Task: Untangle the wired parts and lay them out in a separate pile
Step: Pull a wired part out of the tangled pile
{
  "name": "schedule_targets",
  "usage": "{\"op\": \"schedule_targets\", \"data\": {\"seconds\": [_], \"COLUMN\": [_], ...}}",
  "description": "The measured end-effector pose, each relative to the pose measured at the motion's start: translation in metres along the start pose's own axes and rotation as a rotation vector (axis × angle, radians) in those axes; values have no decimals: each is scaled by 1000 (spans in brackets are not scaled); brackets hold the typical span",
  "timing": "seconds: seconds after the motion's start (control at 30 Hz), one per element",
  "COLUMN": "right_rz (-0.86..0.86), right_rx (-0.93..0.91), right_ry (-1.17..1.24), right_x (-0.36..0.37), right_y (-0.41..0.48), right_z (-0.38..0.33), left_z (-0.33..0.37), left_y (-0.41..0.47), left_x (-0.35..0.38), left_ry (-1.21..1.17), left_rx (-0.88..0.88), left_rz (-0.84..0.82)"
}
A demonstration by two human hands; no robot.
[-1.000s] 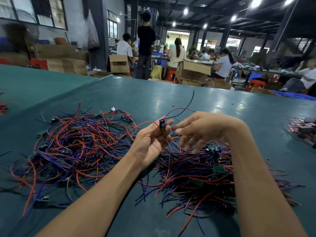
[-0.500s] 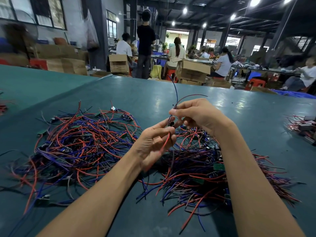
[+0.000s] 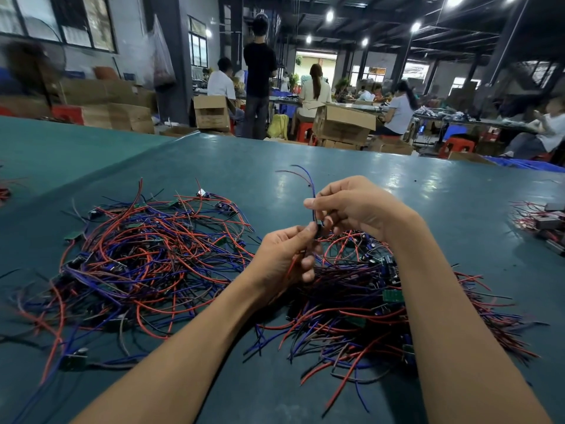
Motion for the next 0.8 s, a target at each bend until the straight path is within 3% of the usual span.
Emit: {"op": "schedule_targets", "data": {"seconds": [0.27, 0.43, 0.8], "right_rz": [-124, 67, 449], "right_rx": [67, 26, -3], "right_ry": [29, 89, 200], "right_x": [9, -16, -61], "right_y": [-9, -7, -11], "right_z": [9, 5, 19], "left_z": [7, 10, 3], "left_y": [-5, -5, -13], "left_x": [2, -1, 13], "left_ry": [23, 21, 149], "left_rx": [50, 55, -32], "left_rz": [-34, -2, -137]}}
Point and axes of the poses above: each hand's wrist, its own y-axis towards the middle knuckle, its own x-axis out of the palm, z = x × y, the point moved 9 cm from there along y, towards the middle knuckle, and after that the axes turned 8 degrees about -z, right-handed, at the moved point
